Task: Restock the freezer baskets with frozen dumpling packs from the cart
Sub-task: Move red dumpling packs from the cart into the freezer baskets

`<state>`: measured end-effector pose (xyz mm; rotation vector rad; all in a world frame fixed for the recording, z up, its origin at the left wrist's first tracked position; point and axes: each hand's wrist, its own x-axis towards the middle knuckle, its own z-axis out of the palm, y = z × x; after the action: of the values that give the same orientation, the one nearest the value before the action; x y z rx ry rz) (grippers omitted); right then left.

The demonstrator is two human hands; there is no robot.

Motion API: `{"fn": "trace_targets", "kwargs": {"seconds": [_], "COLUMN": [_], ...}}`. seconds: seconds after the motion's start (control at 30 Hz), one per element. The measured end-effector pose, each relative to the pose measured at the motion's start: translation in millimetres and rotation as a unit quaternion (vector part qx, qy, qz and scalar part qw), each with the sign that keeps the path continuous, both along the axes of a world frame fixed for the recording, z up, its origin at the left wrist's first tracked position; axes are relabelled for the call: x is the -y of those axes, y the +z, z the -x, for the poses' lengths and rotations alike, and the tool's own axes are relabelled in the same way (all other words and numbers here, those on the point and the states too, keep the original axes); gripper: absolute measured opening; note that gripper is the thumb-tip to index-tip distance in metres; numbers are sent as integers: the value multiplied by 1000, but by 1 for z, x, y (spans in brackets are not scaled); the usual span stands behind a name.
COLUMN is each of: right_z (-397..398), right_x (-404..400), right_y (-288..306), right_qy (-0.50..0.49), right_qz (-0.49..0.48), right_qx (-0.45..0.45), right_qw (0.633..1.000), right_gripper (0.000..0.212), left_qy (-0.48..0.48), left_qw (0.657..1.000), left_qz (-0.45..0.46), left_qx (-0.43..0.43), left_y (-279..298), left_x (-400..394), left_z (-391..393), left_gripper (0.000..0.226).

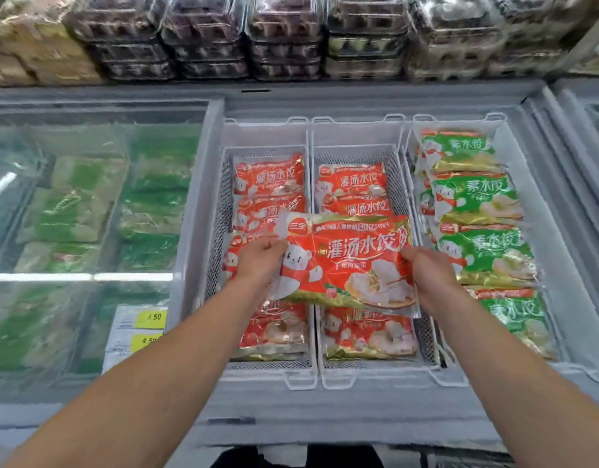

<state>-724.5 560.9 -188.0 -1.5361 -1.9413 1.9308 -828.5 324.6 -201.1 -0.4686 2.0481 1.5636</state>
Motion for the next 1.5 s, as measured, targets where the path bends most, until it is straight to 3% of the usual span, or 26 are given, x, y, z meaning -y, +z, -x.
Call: {"fn": "trace_targets", "kwargs": {"seconds": [0.13,0.27,0.47,0.6,0.73,0.8,0.9,0.97,1.03,1.2,1.3,1.5], "right_z": [53,95,159,216,266,289,310,311,303,268,245,182], "right_x": [-63,-107,-146,-188,-195,-202,-207,-205,-202,-179,-161,-110], "right_y": [-22,-40,-57,-114,-114,-122,-129,-131,-131,-106,-79,-12], "right_qy": [30,43,75,105,139,173,216,219,231,254,278,333], "right_qz": [22,42,34,16,5,2,-19,-39,-66,-99,-131,-232], "right_qx": [13,22,47,57,73,83,92,82,81,79,70,60], "right_qw": [999,998,995,993,988,981,972,972,967,959,949,912], "right_gripper": [16,17,23,60,44,53,67,76,79,49,62,68], "left_qy": [4,9,17,11,26,29,6,-18,-43,-101,-154,-228], "left_qw": [1000,998,994,992,990,989,989,992,992,986,978,960], "left_qz": [29,68,106,127,141,145,146,126,120,132,139,141], "left_qx": [6,12,17,2,12,27,28,15,9,-2,-18,-87], "left_y": [-12,-20,-51,-68,-95,-102,-105,-101,-98,-70,-43,19], "left_x": [-59,-105,-154,-188,-215,-225,-238,-240,-235,-209,-194,-149], "left_z": [41,76,137,185,230,249,267,266,258,227,203,141], "left_gripper": [40,23,26,22,26,18,42,56,56,48,48,51]}}
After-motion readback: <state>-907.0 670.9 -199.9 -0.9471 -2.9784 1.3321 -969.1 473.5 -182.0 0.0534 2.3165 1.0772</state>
